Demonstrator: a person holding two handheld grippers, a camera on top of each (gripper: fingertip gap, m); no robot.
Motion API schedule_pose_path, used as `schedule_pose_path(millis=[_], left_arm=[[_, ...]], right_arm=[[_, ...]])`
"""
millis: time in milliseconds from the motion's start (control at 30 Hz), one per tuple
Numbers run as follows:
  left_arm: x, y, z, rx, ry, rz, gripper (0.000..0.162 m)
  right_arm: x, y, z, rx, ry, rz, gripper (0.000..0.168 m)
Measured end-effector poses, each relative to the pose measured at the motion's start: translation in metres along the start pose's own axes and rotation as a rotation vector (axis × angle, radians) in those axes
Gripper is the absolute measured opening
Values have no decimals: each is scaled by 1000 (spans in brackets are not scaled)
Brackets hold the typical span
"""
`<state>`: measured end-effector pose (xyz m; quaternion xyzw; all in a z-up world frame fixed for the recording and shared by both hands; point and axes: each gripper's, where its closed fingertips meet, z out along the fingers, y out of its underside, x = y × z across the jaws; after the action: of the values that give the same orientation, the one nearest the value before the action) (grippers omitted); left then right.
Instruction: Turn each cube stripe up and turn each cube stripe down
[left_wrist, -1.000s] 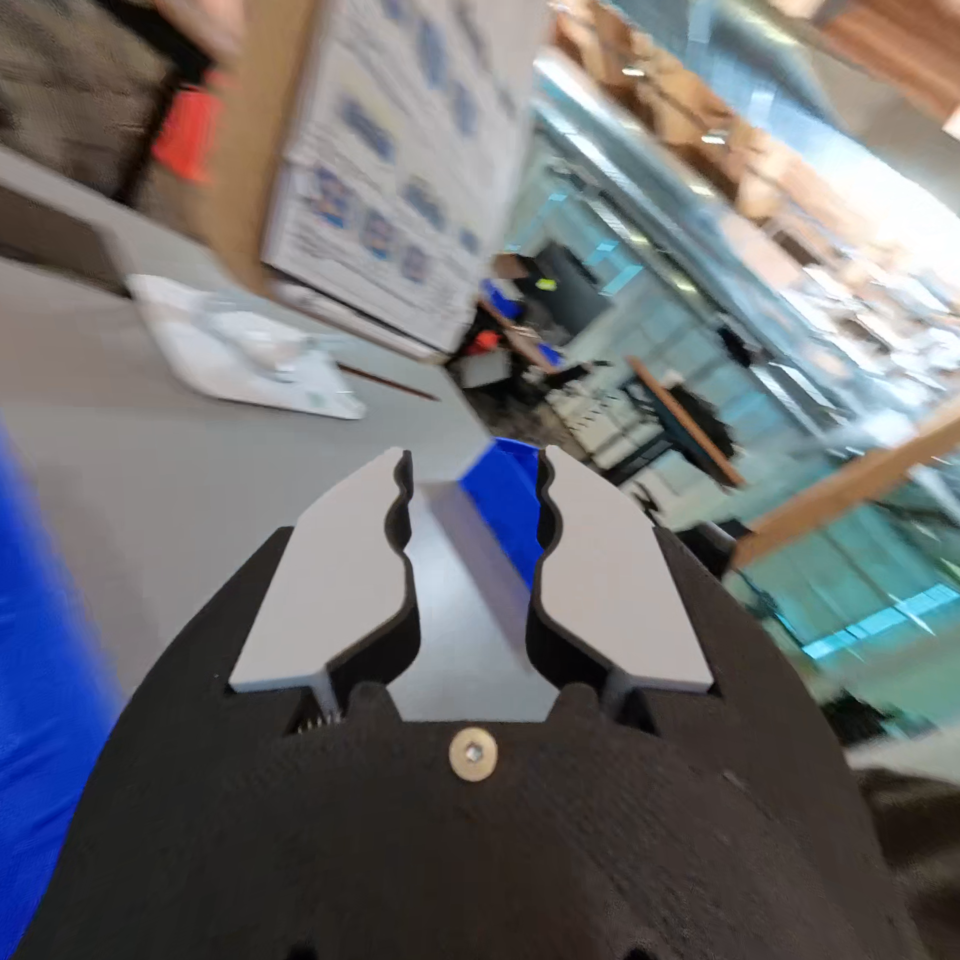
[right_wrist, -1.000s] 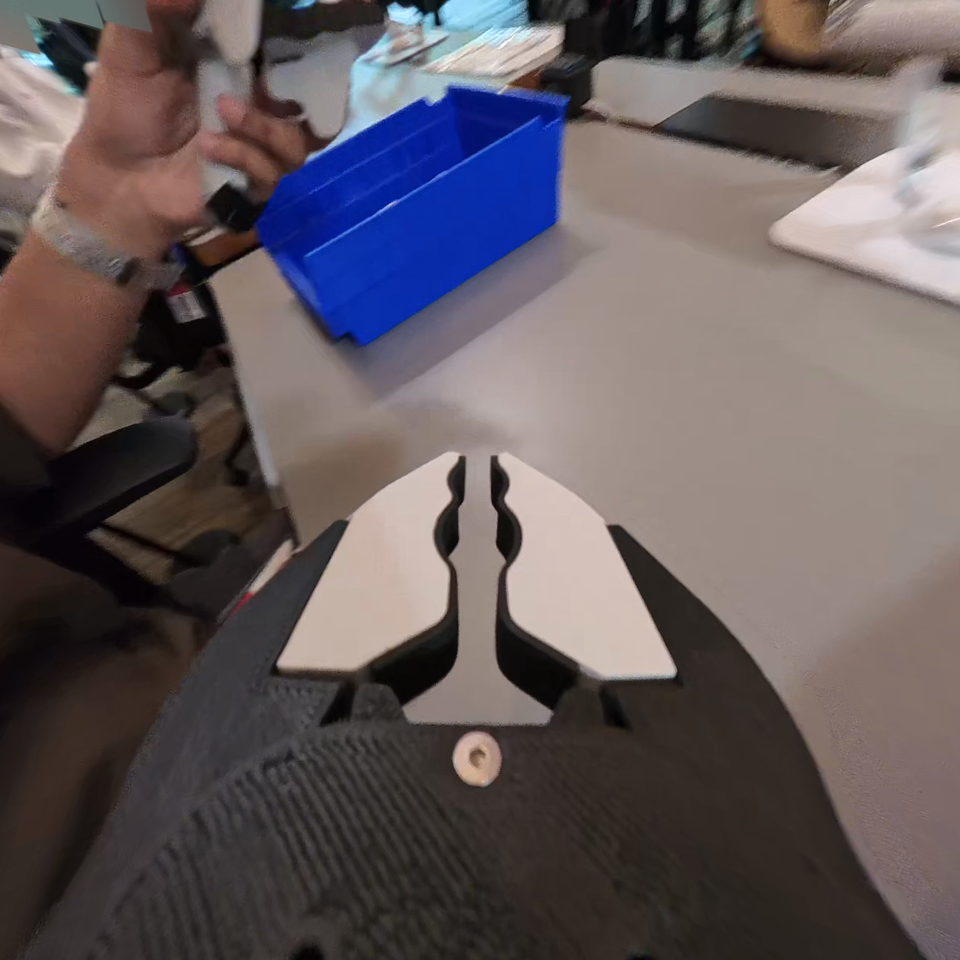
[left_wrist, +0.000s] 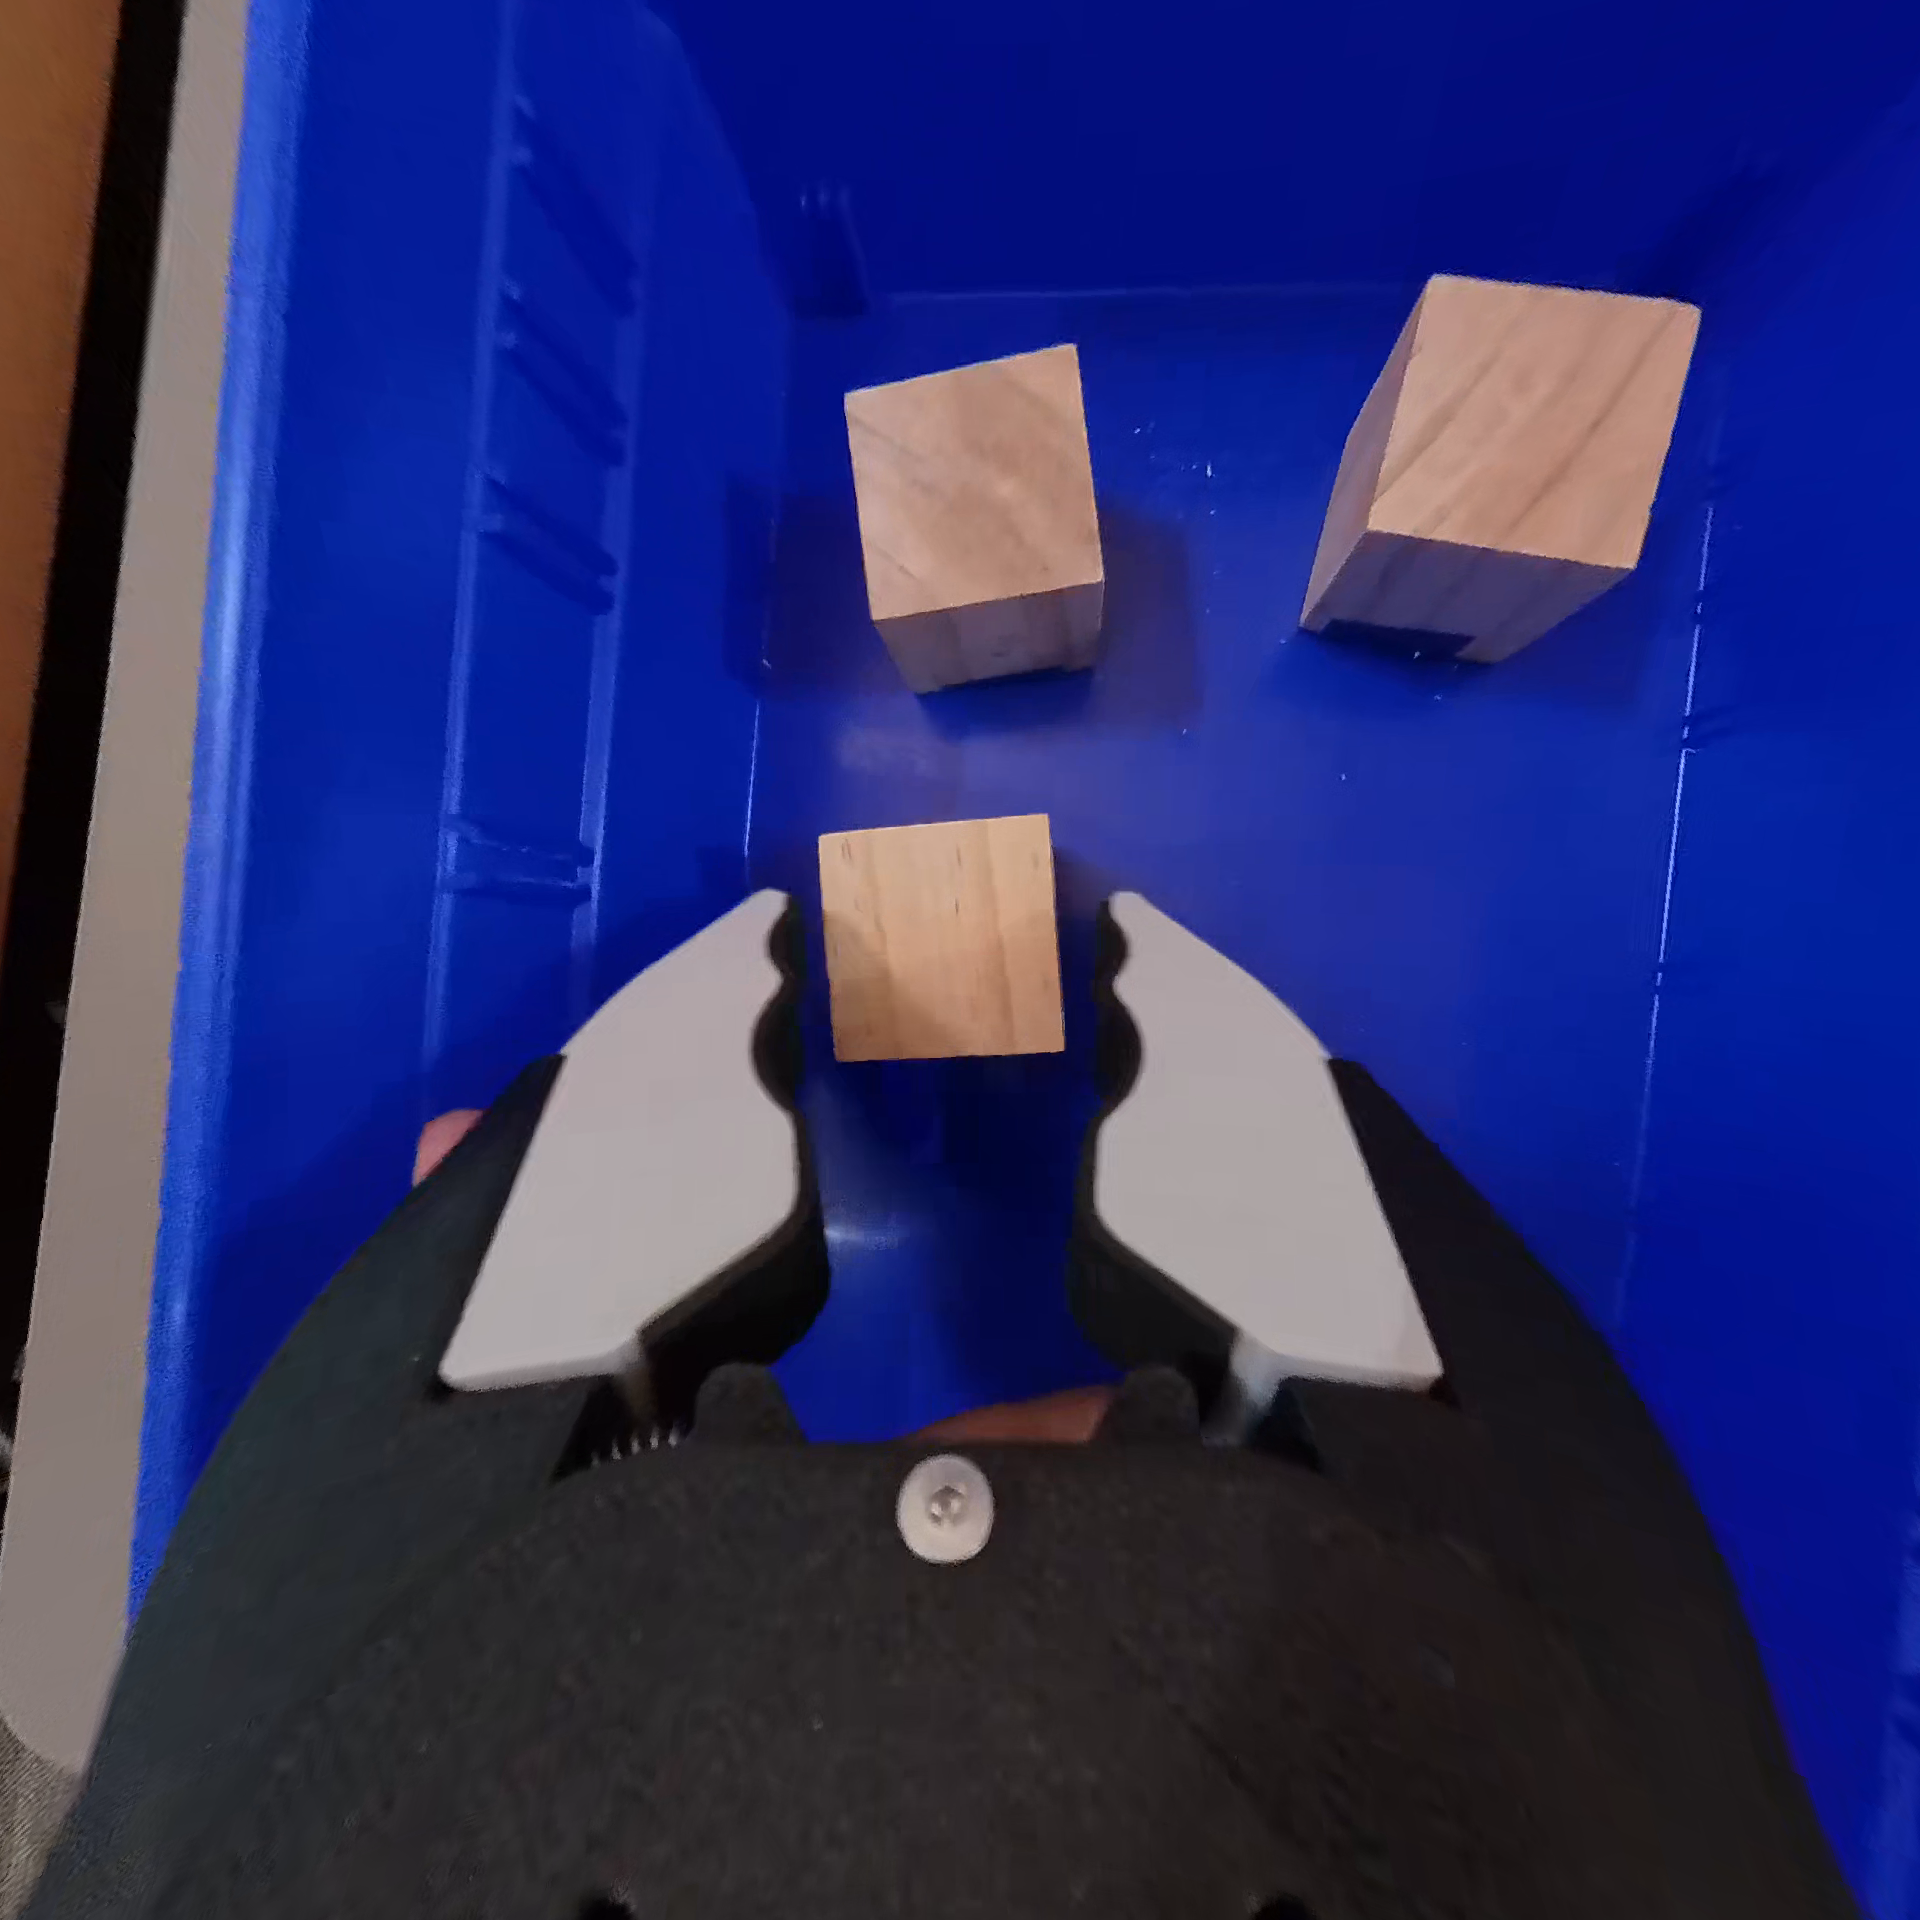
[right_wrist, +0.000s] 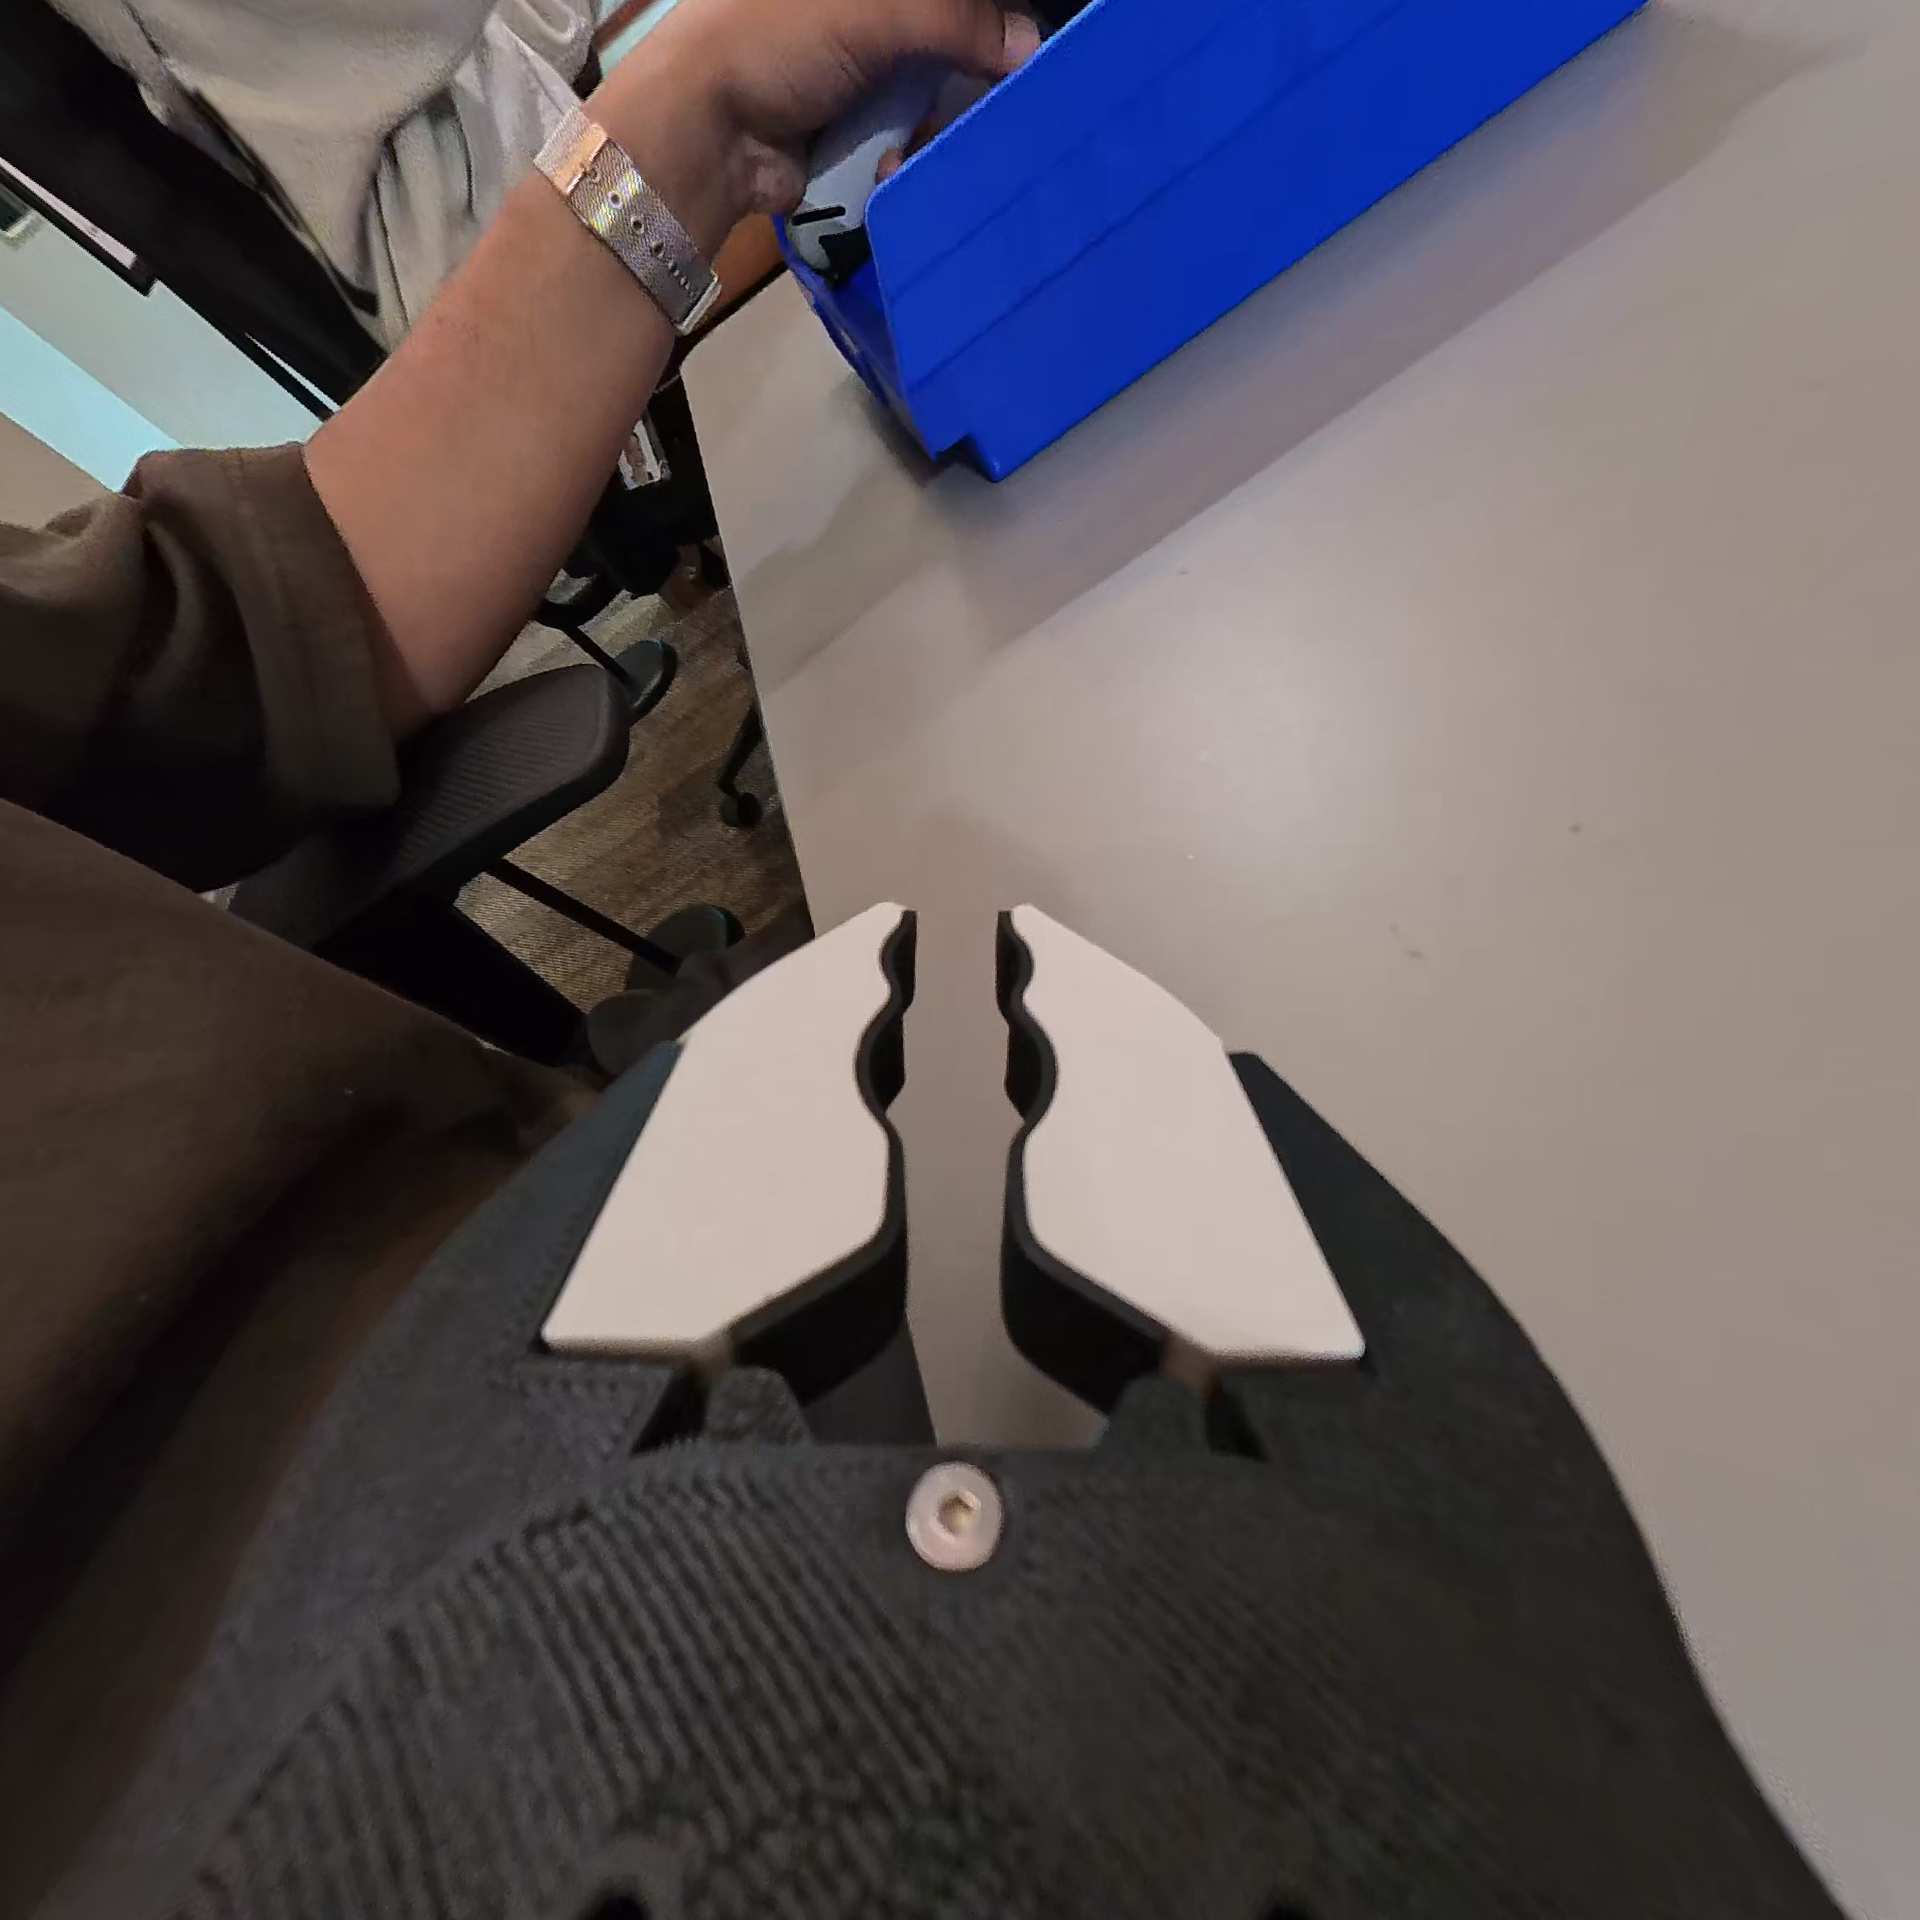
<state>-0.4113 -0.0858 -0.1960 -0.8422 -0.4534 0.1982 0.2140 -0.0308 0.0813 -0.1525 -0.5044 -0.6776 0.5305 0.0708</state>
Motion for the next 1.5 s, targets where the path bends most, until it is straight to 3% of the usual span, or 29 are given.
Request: schedule_pose_path(millis=[33,267,400,633,767,867,1033,1167,1333,1500], left_arm=[[0,-1,-1,12,3,-4,43],[-11,-9,-11,86,-16,-12,44],[-1,-36,-49,242,47,-23,43],[108,-83,-178,606,535,-16,43],[199,-76,-242,656,920,-12,43],[266,-56,-276,692,1208,-50,43],[352,-3,-286,535,1603,-145,43],[363,5,-281,360,1848,-435,43],[378,29,-269,224,1896,-456,43],[388,42,-273,155,1940,-421,43]], right_arm=[[-1,0,1,-1,-7,9,15],[-4,-2,0,13,-24,28,16],[-3,-4,0,23,-17,32,15],[2,-19,-4,129,-21,100,16],[14,-42,-29,304,54,60,33],[-2,-69,-59,511,2,-87,54],[4,-91,-106,770,201,-309,68],[12,-80,-102,698,308,-494,67],[19,-80,-101,686,445,-594,65],[24,-78,-104,653,502,-677,53]])
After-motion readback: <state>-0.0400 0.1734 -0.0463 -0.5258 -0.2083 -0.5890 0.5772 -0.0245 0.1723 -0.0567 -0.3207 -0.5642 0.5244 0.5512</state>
